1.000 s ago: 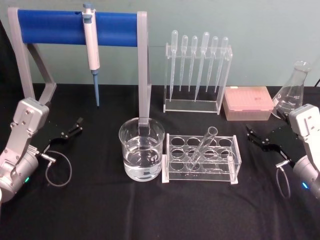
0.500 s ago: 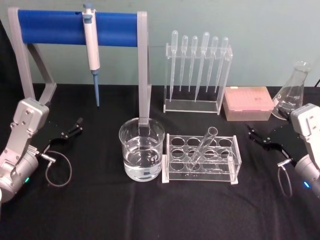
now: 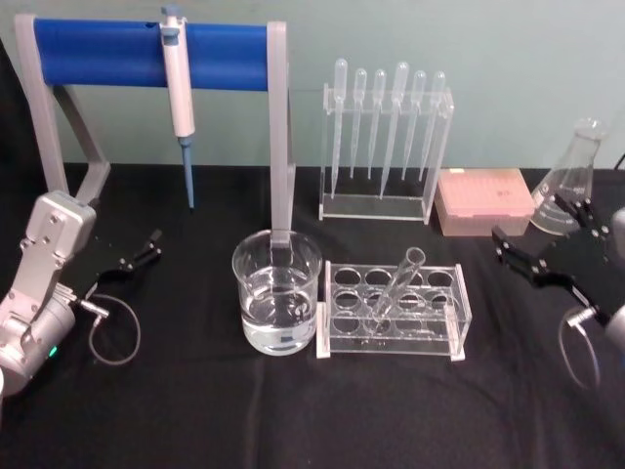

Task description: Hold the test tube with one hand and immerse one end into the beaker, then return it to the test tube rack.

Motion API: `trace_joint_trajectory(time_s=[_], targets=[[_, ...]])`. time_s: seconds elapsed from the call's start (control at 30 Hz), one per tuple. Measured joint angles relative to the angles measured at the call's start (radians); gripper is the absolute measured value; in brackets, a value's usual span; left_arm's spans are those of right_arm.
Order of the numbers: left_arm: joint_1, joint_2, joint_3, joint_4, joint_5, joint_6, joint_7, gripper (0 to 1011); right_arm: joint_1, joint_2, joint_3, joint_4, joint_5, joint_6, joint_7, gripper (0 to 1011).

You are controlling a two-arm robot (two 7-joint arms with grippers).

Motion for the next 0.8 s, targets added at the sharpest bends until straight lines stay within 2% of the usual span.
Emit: trace_joint_trajectory(time_s=[0.17,0.3,0.4,0.43,0.63,0.8], targets=[[0.0,0.0,0.0,0.0,0.0,0.0,0.0,1000,-0.06,0.056,0.036,-0.062,0.042,-0.03,0.074,1002],[0.0,0.0,0.0,0.0,0.0,0.0,0.0,1000,-0.086,0.09,0.047,-0.078,0.069,-0.06,0.141,1002],[0.0,0.0,0.0,0.0,0.0,0.0,0.0,1000,-0.1,0.118,0.048,-0.081,0.097,-0.105,0.227,1003],[0.0,0.0,0.0,0.0,0.0,0.0,0.0,1000,-0.103,0.128,0.045,-0.081,0.115,-0.122,0.272,1003],[0.0,0.0,0.0,0.0,0.0,0.0,0.0,1000,-0.093,0.141,0.026,-0.064,0.212,-0.151,0.449,1003],[0.0,0.0,0.0,0.0,0.0,0.0,0.0,1000,-0.072,0.134,0.007,-0.049,0.252,-0.131,0.531,1003]])
